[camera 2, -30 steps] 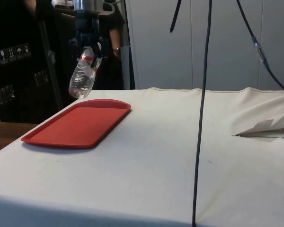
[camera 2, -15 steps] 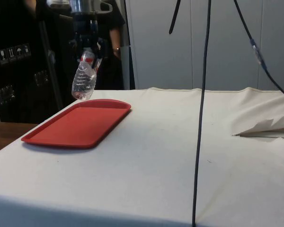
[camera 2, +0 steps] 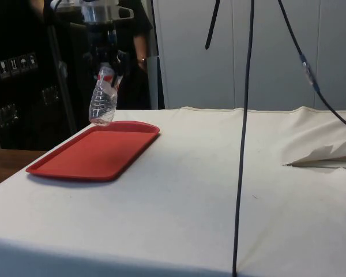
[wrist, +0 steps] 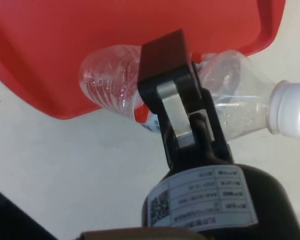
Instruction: Place the bottle upright on the tray.
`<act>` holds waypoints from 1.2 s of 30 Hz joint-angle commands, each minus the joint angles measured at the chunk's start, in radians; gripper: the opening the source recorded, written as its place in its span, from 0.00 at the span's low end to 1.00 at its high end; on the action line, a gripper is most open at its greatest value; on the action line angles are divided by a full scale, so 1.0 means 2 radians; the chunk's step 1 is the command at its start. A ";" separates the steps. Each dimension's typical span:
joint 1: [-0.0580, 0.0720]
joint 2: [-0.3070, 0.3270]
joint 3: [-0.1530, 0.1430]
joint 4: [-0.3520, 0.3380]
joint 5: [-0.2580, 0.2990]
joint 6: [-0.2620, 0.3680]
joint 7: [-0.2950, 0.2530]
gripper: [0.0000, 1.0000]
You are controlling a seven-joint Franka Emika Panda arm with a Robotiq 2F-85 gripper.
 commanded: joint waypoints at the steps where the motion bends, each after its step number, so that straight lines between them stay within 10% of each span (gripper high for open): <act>1: 0.003 0.002 -0.003 0.001 -0.003 0.007 0.007 0.14; 36: 0.013 0.030 0.009 0.007 -0.142 0.067 0.114 0.14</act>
